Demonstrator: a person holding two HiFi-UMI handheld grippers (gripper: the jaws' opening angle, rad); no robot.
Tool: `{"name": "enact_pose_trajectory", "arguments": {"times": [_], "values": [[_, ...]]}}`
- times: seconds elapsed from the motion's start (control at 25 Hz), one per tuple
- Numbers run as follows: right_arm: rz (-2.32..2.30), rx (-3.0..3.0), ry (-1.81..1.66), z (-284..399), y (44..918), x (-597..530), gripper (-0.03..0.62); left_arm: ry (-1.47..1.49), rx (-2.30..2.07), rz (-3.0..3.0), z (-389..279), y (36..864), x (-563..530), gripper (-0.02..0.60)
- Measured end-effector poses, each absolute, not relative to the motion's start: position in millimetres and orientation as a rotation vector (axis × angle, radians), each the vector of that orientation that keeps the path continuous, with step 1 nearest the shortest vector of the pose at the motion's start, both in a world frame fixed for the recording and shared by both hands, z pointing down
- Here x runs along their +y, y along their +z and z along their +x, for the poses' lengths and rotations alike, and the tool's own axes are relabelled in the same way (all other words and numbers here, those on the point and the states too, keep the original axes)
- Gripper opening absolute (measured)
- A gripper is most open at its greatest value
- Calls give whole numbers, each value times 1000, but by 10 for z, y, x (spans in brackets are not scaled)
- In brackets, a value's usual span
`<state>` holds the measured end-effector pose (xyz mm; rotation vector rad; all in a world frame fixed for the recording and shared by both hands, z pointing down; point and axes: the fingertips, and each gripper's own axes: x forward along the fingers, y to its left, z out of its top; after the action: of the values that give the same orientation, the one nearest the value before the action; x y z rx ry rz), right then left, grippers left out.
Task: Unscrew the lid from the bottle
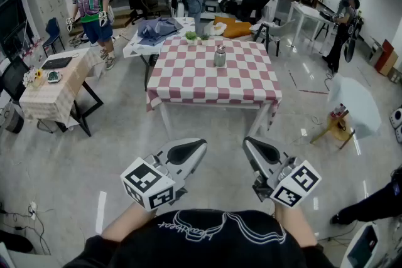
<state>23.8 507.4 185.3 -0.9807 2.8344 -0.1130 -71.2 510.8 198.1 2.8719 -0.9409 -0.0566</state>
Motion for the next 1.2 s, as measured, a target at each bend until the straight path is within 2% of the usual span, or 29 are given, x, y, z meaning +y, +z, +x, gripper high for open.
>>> {"name": "enact_pose_trajectory", "arguments": {"times": [0.6, 0.68, 0.72, 0.76, 0.92, 1.2], "values": [[-1076, 2802, -66, 875, 1984, 5109, 6, -12, -1022, 2877, -250, 2156, 5094, 8], [-1100, 2800, -88, 957, 2052, 5086, 98, 21, -1011, 2871, -188, 2230, 5074, 9], [-1113, 2798, -94, 991, 2075, 5068, 139, 37, -998, 2865, -160, 2267, 5059, 32], [-1127, 2795, -94, 1020, 2090, 5047, 166, 51, -984, 2858, -137, 2305, 5041, 84], [-1154, 2804, -74, 1078, 2132, 4971, 246, 112, -951, 2836, -82, 2491, 4956, 183], [-1177, 2809, -101, 1103, 2275, 4624, 284, 178, -960, 2842, -83, 2749, 4589, 276]]}}
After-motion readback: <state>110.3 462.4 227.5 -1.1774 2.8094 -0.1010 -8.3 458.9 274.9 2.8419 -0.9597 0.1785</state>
